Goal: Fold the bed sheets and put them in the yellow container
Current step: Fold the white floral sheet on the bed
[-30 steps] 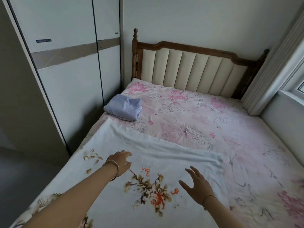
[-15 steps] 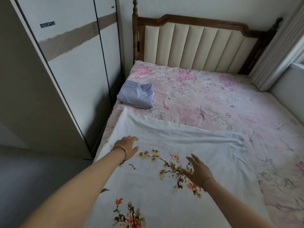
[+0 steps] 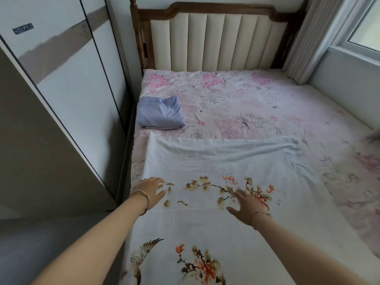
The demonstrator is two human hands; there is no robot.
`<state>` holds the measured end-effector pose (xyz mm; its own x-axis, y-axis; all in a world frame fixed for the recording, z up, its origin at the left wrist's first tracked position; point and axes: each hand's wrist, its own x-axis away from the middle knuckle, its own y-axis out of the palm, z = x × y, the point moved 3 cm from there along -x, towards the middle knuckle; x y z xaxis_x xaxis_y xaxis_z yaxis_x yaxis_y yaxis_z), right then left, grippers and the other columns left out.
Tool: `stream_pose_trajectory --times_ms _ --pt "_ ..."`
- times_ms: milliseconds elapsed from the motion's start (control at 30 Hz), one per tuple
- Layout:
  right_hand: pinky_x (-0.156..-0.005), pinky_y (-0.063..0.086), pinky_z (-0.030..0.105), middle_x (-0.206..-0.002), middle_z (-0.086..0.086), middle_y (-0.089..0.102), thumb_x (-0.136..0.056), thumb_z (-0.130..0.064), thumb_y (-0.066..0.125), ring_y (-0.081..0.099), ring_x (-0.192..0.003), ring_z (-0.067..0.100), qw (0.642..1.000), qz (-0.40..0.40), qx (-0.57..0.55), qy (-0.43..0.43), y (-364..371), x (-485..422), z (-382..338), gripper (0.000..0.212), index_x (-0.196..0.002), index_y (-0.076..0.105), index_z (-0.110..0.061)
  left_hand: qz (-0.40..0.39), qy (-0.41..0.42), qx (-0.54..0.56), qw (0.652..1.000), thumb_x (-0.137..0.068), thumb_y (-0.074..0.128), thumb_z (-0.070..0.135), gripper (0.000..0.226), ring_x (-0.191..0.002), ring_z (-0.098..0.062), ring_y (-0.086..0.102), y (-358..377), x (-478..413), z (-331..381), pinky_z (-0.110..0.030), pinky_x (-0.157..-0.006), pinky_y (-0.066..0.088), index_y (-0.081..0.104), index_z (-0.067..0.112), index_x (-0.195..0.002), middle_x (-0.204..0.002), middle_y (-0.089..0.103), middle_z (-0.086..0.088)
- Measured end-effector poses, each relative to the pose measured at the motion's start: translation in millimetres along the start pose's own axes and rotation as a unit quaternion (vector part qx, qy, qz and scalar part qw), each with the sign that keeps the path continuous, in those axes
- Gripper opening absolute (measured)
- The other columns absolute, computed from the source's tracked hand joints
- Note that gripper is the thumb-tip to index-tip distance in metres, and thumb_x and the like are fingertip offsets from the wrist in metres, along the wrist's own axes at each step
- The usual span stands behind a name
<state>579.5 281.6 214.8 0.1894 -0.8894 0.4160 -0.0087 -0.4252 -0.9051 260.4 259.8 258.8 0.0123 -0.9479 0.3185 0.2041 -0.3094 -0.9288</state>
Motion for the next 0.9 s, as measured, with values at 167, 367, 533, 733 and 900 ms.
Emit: stream_pose_trajectory --times_ms 167,367,533,733,900 --pt "-0.109 0.034 0.036 -0.157 -0.005 0.017 -0.090 -0.063 0.039 0.030 -0.139 0.018 0.998 0.017 -0.037 0.052 26.0 33.9 -77.9 0.070 -0.147 0.025 -0.025 -0.020 0.054 -0.008 0.998 -0.097 0.035 0.045 0.048 -0.129 -0.019 0.040 -13.0 9.3 -58.9 -0.031 -0.101 0.035 0.032 0.028 -0.141 -0.145 0.038 0.002" --pt "-0.111 0.033 0.036 -0.156 -0.004 0.019 -0.089 -0.063 0.040 0.032 -0.137 0.019 0.992 0.050 -0.088 0.073 41.4 70.7 -138.7 0.069 -0.146 0.027 -0.027 -0.057 0.099 -0.035 0.993 -0.097 0.035 0.043 0.051 -0.130 -0.021 0.039 -27.0 10.4 -77.4 -0.034 -0.103 0.036 0.029 0.024 -0.144 -0.147 0.035 -0.001" --pt "-0.106 0.039 0.036 -0.156 -0.003 0.019 -0.088 -0.064 0.041 0.034 -0.137 0.018 0.981 0.033 -0.126 0.142 42.5 68.0 -134.2 0.071 -0.146 0.026 -0.026 -0.045 0.136 -0.013 0.990 -0.096 0.038 0.043 0.050 -0.130 -0.019 0.038 -32.5 5.1 -72.4 -0.034 -0.102 0.038 0.030 0.024 -0.142 -0.146 0.036 0.003" --pt "-0.102 0.044 0.036 -0.156 -0.004 0.020 -0.087 -0.064 0.044 0.038 -0.134 0.017 0.969 0.032 -0.191 0.156 55.6 46.5 -172.4 0.071 -0.145 0.028 -0.027 -0.033 0.142 -0.032 0.989 -0.096 0.039 0.045 0.052 -0.132 -0.020 0.035 -45.7 -20.8 -98.6 -0.036 -0.105 0.036 0.030 0.024 -0.143 -0.146 0.036 0.001" --pt "-0.103 0.043 0.036 -0.156 -0.005 0.019 -0.087 -0.062 0.046 0.038 -0.134 0.017 0.960 0.041 -0.220 0.167 53.0 -10.5 -217.9 0.071 -0.145 0.027 -0.027 -0.040 0.147 -0.054 0.987 -0.097 0.038 0.044 0.052 -0.130 -0.019 0.039 -55.1 -90.2 -139.3 -0.035 -0.101 0.037 0.028 0.024 -0.144 -0.146 0.035 0.001"
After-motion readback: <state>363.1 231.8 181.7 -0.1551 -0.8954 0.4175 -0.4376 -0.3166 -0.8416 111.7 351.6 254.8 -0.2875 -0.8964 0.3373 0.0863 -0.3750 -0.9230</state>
